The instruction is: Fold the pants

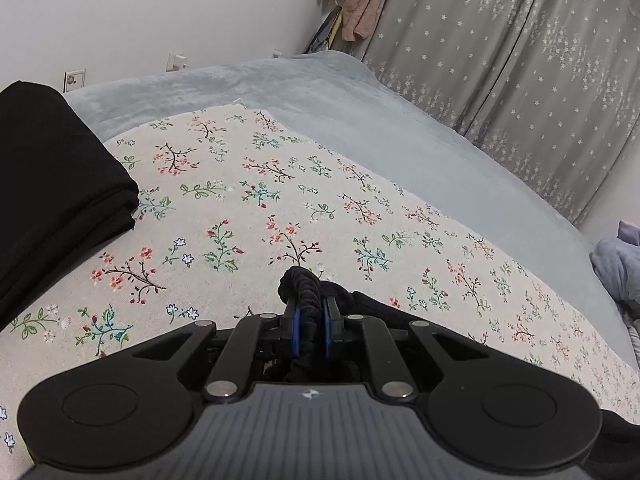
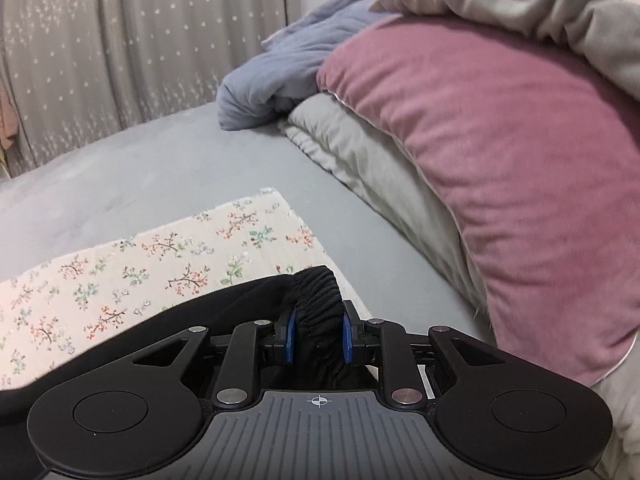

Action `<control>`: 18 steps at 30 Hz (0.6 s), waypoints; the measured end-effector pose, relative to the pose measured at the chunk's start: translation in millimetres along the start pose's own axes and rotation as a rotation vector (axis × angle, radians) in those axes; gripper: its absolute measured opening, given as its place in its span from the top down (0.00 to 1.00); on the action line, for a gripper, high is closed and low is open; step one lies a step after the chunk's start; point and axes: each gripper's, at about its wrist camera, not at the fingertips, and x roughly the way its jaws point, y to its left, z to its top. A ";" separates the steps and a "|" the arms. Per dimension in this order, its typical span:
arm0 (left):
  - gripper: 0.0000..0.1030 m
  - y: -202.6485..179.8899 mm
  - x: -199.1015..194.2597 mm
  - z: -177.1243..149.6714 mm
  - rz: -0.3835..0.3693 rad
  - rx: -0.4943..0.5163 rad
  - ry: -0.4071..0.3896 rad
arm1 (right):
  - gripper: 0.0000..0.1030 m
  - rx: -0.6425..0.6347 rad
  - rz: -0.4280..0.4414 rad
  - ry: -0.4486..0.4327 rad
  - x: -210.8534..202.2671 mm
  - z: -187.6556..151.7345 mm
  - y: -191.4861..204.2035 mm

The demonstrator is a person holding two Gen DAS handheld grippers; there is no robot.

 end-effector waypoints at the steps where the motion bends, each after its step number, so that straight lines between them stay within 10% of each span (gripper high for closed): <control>1: 0.79 0.8 -0.8 0.3 -0.003 -0.003 0.001 | 0.80 -0.003 -0.001 -0.003 -1.2 0.4 0.3; 18: 0.79 16.2 -33.3 0.1 -0.091 -0.102 -0.010 | 0.80 0.061 0.029 -0.025 -56.4 0.2 -26.9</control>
